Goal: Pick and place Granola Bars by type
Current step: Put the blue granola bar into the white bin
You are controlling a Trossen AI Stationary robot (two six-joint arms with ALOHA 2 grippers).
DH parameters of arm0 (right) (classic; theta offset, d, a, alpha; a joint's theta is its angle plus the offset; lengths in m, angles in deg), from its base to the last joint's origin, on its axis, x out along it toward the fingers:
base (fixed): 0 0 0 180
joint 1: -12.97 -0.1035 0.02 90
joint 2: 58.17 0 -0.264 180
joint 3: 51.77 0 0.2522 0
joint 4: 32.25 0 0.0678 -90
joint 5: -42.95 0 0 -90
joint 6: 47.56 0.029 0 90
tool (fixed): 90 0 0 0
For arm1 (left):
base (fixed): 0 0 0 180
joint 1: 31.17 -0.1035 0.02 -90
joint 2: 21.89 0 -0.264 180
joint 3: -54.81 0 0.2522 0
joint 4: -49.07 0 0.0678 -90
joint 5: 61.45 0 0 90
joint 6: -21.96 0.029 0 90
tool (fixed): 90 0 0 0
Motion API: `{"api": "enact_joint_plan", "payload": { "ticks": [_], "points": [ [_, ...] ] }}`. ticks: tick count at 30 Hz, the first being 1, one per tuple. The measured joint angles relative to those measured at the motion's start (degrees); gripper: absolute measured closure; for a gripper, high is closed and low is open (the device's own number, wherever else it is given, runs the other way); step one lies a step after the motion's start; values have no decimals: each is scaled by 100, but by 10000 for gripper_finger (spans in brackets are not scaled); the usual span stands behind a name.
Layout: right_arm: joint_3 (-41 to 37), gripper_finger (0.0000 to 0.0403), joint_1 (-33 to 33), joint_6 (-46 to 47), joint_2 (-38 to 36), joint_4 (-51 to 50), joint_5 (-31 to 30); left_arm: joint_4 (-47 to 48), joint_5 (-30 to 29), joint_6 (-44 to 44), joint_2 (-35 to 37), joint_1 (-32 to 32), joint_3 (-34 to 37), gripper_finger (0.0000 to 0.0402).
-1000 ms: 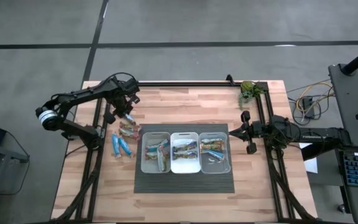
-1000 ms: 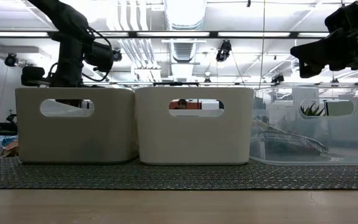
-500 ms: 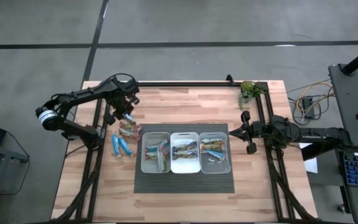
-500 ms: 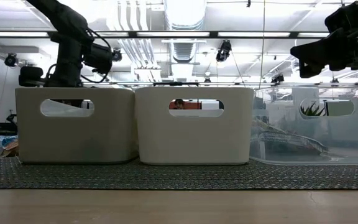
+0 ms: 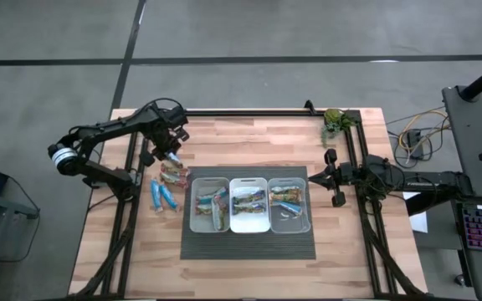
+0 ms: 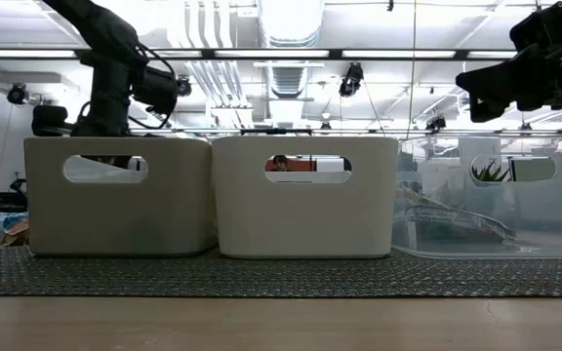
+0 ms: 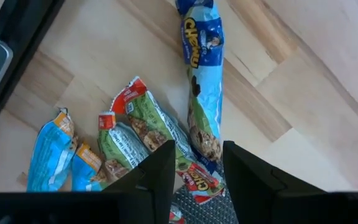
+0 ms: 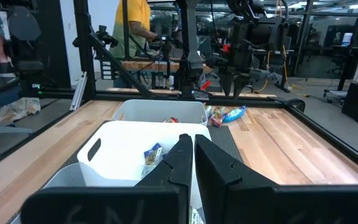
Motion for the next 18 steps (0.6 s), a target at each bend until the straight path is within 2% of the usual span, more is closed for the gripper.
{"api": "enact_joint_plan", "payload": {
  "ticks": [18],
  "points": [
    [0, 394, 0, 0, 0, 1, 1, -123, 99, -17, 0, 0, 2, 284]
  ]
}}
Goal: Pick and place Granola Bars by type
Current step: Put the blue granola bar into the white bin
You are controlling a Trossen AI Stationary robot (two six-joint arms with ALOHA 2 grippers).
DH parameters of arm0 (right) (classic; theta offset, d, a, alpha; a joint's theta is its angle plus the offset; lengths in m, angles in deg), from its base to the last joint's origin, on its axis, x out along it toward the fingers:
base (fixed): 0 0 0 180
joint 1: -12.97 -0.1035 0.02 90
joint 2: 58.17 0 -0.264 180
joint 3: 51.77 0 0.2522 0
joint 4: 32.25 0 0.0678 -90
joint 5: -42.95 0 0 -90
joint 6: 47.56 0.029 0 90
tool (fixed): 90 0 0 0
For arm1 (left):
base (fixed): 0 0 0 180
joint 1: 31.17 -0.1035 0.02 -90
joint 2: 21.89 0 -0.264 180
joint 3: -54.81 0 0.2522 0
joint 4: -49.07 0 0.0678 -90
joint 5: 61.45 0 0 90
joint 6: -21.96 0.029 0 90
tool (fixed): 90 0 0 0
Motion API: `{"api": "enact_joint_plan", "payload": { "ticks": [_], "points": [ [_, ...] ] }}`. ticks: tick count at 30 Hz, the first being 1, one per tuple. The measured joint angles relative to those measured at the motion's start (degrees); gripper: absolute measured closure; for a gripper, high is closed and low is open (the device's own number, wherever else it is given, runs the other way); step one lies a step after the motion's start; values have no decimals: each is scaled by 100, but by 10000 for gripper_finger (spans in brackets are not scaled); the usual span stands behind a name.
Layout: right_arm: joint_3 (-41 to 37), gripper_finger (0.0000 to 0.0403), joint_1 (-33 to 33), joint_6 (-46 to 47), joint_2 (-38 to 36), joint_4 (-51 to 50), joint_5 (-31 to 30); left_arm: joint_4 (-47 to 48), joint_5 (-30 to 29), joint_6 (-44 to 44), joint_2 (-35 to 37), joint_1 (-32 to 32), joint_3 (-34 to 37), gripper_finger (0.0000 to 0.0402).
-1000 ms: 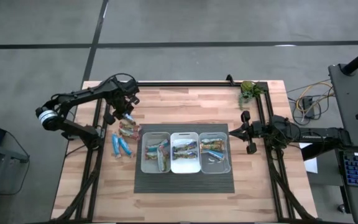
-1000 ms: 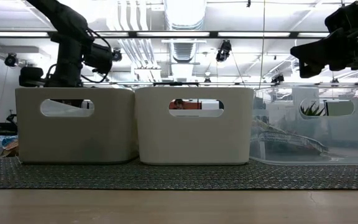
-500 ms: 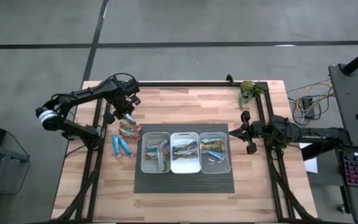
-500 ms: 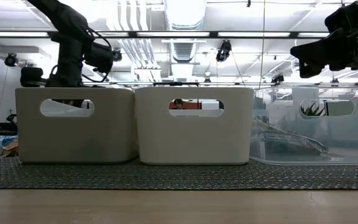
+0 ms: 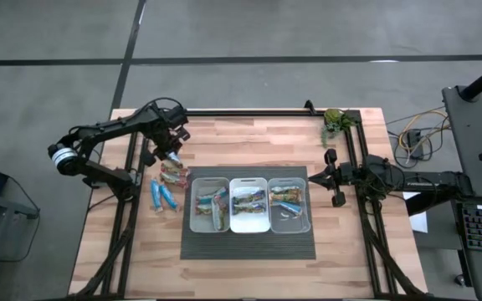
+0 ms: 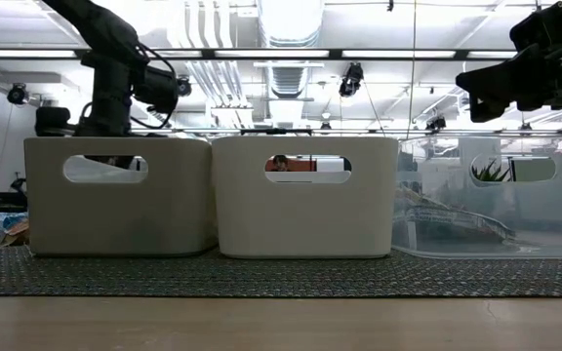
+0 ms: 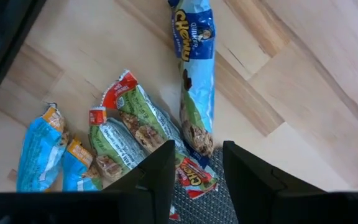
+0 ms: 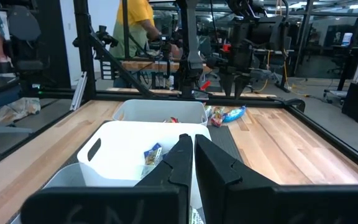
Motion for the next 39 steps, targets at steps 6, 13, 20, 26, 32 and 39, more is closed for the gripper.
{"api": "enact_joint_plan", "payload": {
  "ticks": [6, 13, 20, 26, 32, 39],
  "points": [
    [0, 394, 0, 0, 0, 1, -1, -38, 20, 19, -25, 1, 0, 284],
    [0, 394, 2, 0, -1, 1, 0, -155, -92, -239, -33, 22, 2, 284],
    [2, 394, 0, 1, 0, 1, 1, -245, -294, -544, -34, 24, 8, 284],
    [2, 394, 0, 0, 0, 0, 1, -317, -428, -750, -109, 26, 89, 284],
    [2, 394, 1, 1, 0, 1, -1, -370, -432, -849, -164, 37, 207, 284],
    [2, 394, 2, 1, 0, -1, 1, -484, -476, -969, -164, 37, 396, 284]
  ]
}}
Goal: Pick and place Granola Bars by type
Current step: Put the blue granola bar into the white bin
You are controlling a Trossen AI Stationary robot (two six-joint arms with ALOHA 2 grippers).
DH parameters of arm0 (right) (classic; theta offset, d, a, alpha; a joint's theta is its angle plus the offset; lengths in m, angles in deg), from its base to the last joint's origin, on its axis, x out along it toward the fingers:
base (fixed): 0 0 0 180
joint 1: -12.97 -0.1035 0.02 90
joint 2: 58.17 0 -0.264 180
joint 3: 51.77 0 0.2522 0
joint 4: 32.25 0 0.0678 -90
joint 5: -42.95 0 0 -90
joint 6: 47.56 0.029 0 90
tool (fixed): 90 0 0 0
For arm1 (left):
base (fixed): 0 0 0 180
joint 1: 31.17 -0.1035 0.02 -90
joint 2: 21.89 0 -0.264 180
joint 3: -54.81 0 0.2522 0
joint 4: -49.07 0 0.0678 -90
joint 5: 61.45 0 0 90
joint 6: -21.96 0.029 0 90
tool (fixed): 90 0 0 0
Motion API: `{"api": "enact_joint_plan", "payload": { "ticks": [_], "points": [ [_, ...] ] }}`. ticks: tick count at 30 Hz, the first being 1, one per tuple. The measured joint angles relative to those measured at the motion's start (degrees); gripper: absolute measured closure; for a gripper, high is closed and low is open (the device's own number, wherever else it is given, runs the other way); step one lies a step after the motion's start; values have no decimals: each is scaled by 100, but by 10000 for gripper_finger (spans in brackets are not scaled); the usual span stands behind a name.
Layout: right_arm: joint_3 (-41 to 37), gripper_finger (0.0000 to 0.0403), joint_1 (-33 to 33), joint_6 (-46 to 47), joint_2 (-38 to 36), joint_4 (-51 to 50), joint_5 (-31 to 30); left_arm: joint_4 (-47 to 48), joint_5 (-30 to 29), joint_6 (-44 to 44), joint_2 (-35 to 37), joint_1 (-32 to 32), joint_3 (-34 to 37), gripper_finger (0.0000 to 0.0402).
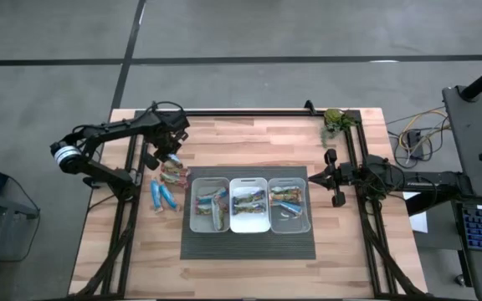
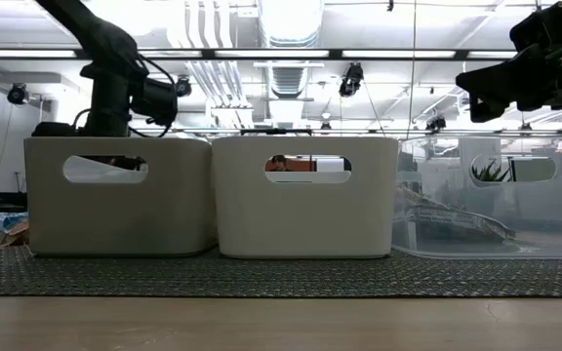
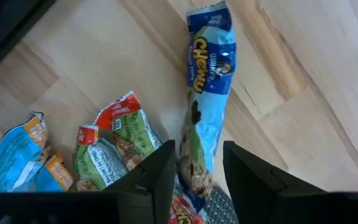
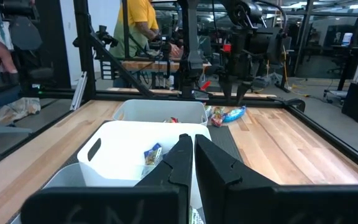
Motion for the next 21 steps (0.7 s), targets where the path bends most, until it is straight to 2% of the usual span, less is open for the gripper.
{"api": "enact_joint_plan", "payload": {
  "ticks": [8, 21],
  "points": [
    [0, 394, -1, -1, 0, 2, 0, -541, -56, -60, 0, 0, 196, 284],
    [0, 394, -2, 1, 0, 0, 0, -598, -75, -85, 0, 0, 413, 284]
  ]
}}
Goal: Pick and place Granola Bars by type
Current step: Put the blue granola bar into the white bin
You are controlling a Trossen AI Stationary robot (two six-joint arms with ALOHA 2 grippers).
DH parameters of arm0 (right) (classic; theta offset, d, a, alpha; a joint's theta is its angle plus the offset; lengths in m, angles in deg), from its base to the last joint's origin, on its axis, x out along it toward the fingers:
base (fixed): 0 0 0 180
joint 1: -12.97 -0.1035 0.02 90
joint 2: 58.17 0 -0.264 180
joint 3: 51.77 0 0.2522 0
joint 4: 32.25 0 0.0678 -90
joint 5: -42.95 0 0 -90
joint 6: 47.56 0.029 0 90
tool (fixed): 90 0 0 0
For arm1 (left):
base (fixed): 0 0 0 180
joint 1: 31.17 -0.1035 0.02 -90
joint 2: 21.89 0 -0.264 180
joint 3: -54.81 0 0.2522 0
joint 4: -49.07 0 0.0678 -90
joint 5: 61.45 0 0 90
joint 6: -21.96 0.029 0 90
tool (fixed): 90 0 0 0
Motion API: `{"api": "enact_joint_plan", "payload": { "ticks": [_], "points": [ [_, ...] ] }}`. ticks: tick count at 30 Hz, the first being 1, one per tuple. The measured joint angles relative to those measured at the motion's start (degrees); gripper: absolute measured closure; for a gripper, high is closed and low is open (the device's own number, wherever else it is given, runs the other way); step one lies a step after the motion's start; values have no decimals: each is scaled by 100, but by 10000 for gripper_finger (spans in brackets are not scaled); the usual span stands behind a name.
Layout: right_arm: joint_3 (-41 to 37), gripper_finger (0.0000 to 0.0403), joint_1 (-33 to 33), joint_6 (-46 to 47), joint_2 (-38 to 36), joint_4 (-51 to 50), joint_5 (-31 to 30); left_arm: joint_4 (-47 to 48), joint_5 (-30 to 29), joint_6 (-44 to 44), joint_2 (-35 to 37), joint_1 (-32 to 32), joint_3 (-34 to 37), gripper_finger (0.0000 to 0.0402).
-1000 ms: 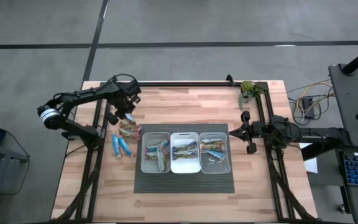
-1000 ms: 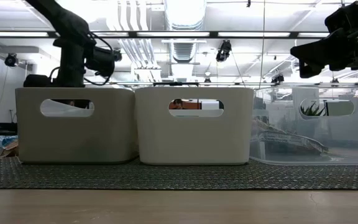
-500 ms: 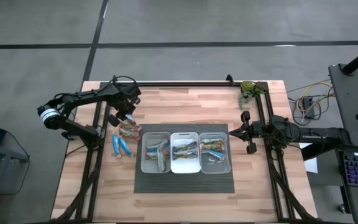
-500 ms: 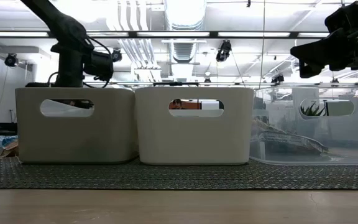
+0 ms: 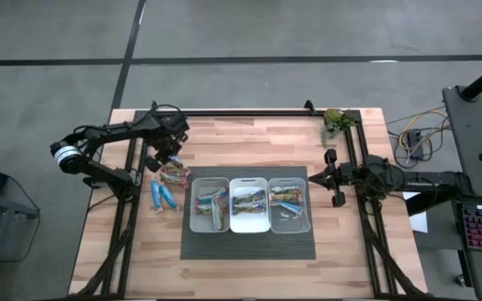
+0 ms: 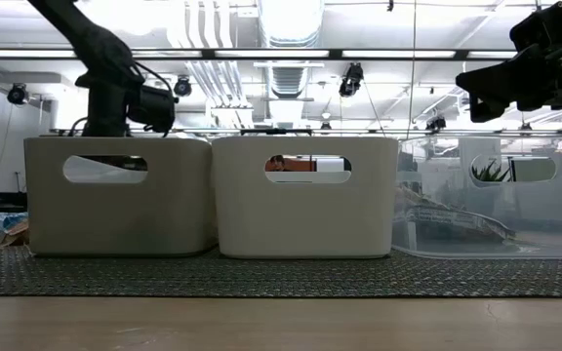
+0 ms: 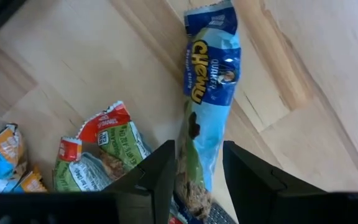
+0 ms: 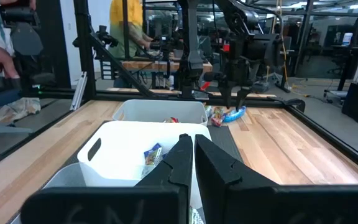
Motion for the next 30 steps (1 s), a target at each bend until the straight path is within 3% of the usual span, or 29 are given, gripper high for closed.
{"api": "enact_joint_plan", "payload": {
  "ticks": [30],
  "points": [
    [0, 394, 1, -1, 0, 1, -1, -540, -15, 230, 2, 0, 345, 284]
  ]
}}
